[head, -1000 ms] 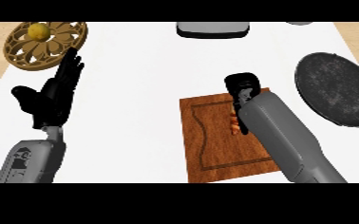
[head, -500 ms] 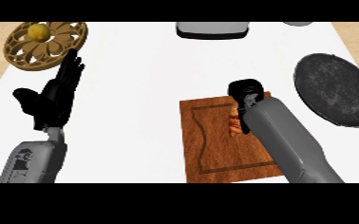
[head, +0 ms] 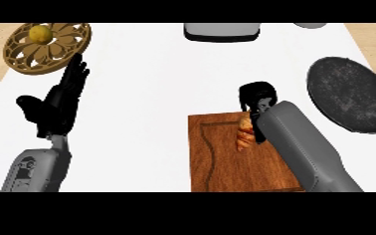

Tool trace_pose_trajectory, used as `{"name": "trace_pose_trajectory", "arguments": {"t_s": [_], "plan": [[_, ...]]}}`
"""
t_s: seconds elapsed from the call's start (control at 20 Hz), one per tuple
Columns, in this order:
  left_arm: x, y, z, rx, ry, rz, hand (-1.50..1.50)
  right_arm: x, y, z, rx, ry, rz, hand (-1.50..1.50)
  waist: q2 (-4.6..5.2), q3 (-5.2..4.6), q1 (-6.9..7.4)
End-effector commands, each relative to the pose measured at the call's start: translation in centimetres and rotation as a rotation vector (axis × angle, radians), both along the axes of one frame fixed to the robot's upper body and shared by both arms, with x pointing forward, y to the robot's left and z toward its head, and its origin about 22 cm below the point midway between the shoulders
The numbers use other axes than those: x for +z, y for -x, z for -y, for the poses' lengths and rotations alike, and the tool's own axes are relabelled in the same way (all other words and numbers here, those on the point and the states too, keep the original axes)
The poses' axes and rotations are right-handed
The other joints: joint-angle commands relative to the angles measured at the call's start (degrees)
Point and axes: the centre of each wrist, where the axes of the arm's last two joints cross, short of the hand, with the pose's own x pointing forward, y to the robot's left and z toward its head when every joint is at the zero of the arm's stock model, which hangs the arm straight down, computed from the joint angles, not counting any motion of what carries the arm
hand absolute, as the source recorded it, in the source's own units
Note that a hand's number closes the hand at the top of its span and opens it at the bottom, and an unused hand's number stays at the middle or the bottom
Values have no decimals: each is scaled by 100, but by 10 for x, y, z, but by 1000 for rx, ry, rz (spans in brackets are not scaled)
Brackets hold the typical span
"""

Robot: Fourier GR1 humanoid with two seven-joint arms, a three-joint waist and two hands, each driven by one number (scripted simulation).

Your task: Pick the croissant from the cutting board and place it in the pan

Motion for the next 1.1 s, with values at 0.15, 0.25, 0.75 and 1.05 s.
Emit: {"name": "trace_pose_trajectory", "arguments": {"t_s": [0.15,0.25,0.75,1.05], "plan": [[-8,13,-19,37,7,-12,0,-23,71,-32,-58,-328,150,150,-17,52,-218],[10,8,-20,63,-6,-3,0,-17,95,-37,-67,-423,228,150,-65,59,-302],[12,10,-12,47,-6,-11,0,62,160,-8,-112,-558,868,150,0,58,-195],[10,13,-4,-1,8,-15,0,100,176,32,-226,-564,1037,150,49,56,-63]]}}
